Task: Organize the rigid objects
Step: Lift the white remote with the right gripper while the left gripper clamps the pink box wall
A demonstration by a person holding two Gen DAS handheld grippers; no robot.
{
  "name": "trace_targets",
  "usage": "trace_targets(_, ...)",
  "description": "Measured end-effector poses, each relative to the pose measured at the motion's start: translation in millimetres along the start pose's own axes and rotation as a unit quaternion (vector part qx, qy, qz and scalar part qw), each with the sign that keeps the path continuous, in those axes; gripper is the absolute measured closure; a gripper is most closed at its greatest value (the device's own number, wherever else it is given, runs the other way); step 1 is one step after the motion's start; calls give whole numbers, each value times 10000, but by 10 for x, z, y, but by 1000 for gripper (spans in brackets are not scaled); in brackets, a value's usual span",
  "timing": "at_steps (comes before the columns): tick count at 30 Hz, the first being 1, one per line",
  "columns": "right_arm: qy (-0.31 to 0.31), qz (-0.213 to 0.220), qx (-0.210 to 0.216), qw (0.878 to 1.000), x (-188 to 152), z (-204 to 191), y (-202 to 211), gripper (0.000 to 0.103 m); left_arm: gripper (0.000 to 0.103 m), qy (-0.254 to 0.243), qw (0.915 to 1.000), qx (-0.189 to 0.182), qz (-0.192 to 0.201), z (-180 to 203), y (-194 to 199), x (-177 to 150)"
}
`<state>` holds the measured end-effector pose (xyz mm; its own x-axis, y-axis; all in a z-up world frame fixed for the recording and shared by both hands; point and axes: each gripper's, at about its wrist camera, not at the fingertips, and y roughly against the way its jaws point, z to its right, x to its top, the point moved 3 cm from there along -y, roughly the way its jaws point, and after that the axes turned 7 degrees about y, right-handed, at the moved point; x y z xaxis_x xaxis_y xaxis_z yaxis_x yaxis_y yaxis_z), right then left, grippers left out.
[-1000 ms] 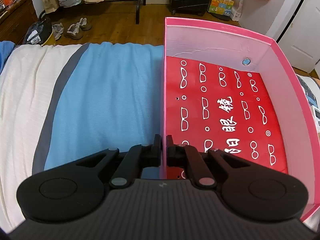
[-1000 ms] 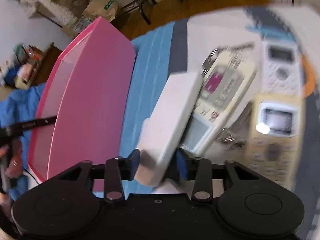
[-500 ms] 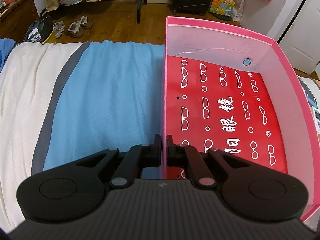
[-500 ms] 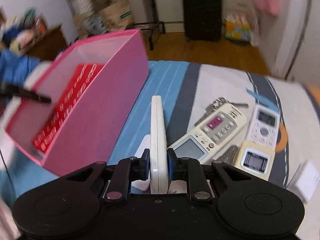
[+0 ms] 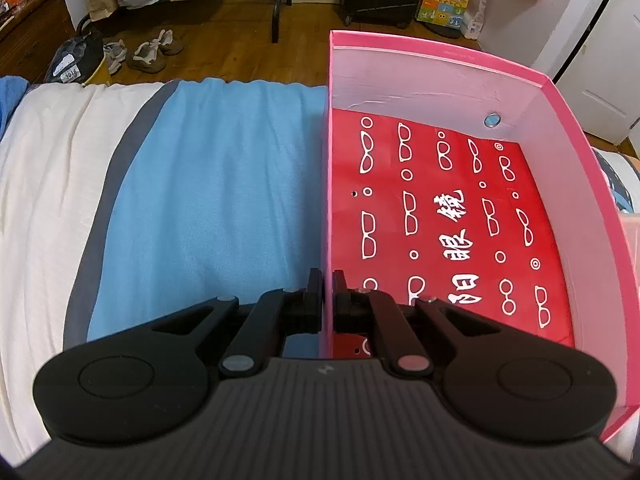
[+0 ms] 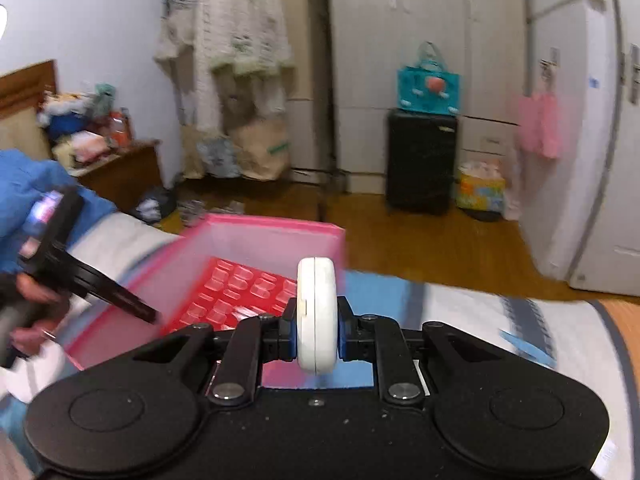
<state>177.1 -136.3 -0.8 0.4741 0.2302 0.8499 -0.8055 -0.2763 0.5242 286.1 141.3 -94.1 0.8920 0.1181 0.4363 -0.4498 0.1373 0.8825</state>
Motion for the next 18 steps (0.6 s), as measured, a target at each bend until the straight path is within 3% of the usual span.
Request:
trace_targets(4, 488, 298, -595, 9966, 235, -280, -134, 82, 99, 188, 9997, -149, -58, -80, -10, 1)
trace_targets(10, 228, 594, -788, 9949, 620, -273, -220, 82, 99, 131, 9998, -174, -42, -81, 0, -14)
trace_targets(14, 499, 560, 172, 9970, 648, -471, -419, 82, 98, 131, 9997, -204, -37, -86, 3, -10)
trace_targets(18, 1267, -58, 684, 9896, 417, -813, -864, 82, 98, 212, 9994, -282, -62, -114, 12, -6)
